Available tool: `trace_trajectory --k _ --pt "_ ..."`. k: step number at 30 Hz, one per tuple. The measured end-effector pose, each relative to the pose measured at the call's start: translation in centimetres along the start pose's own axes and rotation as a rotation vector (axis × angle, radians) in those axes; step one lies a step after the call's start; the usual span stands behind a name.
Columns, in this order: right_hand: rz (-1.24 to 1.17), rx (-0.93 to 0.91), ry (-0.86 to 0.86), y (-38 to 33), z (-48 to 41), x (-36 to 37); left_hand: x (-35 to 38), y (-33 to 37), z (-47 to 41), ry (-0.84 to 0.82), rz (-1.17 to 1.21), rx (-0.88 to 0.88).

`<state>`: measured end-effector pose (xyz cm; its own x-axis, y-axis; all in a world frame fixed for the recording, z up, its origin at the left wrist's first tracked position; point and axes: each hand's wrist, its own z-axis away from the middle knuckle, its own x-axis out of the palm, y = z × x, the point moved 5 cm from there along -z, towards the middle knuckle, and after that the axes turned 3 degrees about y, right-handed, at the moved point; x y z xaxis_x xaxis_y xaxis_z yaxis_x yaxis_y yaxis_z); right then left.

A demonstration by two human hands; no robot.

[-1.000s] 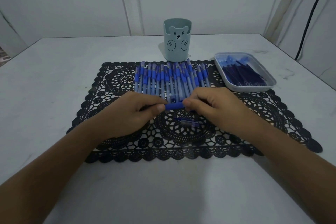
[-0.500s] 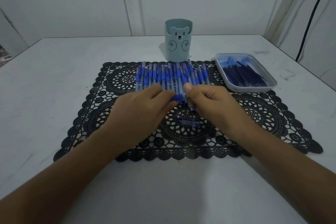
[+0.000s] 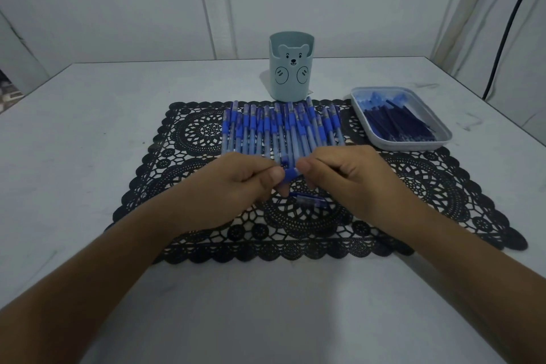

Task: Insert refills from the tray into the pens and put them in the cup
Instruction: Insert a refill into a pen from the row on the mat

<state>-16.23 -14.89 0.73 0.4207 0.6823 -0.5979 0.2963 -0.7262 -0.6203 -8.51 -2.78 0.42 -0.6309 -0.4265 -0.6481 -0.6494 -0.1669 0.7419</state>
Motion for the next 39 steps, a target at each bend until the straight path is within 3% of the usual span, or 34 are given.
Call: trace_trajectory --k 2,6,10,13,15,20,22,26,31,39 --pt "-0.071 0.076 -0.010 0.2 -0.1 -0.1 0.0 0.1 0.0 0.054 -0.083 0.020" --pt "-0.467 0.494 0.048 1.4 0.1 0.2 0.2 1.7 0.3 0.325 -0.610 0.266" --pt "-0.759 0.786 0.030 1.9 0.8 1.7 0.7 2.1 0.6 0.441 -0.945 0.431" --pt "-0.784 0.744 0.043 1.7 0.8 1.7 1.0 2.5 0.7 0.415 -1.004 0.492" --pt "-0.672 0.635 0.052 1.5 0.7 1.4 0.8 2.7 0.7 0.357 -0.914 0.460" --pt "-0.269 0.286 0.040 -0.1 0.2 0.3 -0.5 1.8 0.2 0.205 -0.258 0.176" --pt "-0.180 0.207 -0.031 -0.5 -0.1 0.0 -0.6 1.1 0.0 0.156 -0.138 0.101" --pt "-0.073 0.228 -0.135 0.2 -0.3 -0.7 -0.7 0.7 0.0 0.192 -0.237 0.134" --pt "-0.045 0.303 -0.088 0.6 -0.2 -0.6 -1.0 0.3 0.2 0.258 -0.497 0.232" --pt "-0.057 0.318 -0.109 1.0 -0.1 -0.2 -0.4 0.5 0.2 0.243 -0.553 0.292"
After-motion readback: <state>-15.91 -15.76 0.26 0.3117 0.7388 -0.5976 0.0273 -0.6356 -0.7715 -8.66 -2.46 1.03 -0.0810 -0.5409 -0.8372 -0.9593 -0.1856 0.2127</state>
